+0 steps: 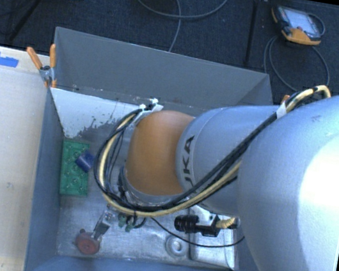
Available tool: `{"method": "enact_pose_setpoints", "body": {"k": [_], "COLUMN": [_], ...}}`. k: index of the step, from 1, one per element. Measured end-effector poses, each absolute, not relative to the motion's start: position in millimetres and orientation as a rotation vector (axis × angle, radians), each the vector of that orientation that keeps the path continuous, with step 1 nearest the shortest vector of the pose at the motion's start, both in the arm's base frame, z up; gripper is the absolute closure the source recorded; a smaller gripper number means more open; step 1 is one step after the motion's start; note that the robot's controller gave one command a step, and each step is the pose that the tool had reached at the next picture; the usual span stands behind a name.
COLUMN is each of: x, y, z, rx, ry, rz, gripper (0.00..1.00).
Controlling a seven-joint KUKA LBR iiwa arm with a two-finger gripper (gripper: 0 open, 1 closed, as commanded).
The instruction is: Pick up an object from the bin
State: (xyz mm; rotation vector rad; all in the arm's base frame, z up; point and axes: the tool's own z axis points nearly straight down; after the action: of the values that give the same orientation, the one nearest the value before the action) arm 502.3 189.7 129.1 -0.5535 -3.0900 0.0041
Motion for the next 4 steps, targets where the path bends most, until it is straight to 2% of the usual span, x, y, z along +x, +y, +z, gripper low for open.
{"method": "enact_pose_setpoints", "body": {"k": [1, 2, 3, 4], "x": [502.3, 502.2, 514.6, 519.5], "y": [190, 190, 101, 26], "z": [129, 129, 164, 114], "rx": [-0.551, -0.55, -0.468, -0.398], "ry": [-3.09, -3.091, -3.109, -3.11], "rz": [0.004, 0.004, 0.006, 0.008], "gripper": [1.0, 0.0, 0.0, 0.0]}}
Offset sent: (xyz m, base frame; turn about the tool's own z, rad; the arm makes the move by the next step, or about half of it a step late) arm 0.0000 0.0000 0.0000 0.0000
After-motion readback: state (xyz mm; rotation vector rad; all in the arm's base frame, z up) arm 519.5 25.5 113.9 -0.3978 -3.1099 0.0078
